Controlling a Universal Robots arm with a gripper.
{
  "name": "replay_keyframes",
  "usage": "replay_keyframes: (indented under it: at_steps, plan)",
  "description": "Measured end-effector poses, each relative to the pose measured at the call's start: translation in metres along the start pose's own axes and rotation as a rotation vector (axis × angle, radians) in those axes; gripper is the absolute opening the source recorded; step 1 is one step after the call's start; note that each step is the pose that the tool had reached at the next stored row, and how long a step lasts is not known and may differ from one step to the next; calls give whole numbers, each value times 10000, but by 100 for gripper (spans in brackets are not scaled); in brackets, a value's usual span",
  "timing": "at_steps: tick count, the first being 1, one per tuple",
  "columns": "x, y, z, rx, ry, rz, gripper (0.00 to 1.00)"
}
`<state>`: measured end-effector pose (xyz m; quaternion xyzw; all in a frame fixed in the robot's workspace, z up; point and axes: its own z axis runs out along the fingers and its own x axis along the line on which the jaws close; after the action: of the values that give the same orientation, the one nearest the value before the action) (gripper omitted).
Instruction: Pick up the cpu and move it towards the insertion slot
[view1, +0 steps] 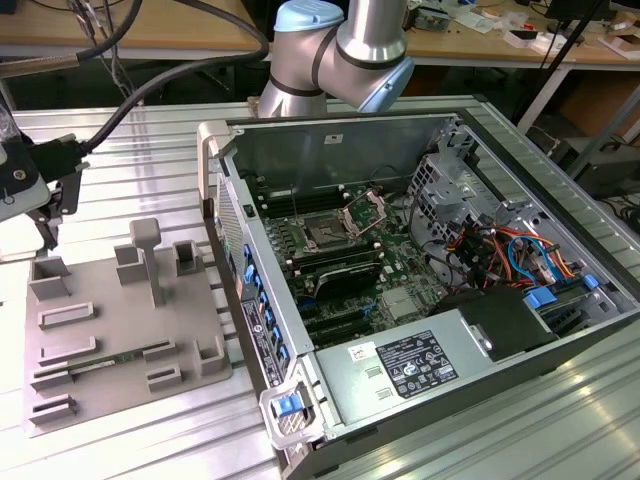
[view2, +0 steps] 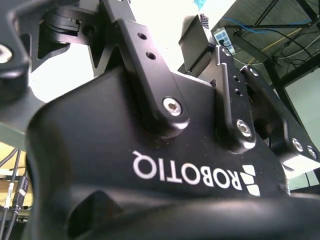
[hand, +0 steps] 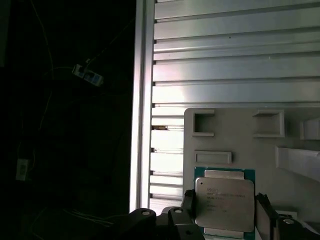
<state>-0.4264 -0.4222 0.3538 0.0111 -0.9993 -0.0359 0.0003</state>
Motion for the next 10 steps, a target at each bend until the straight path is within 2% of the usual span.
replay_keyframes:
  at_steps: [10]
  plan:
    - [0,3,-40,0,0,1,55]
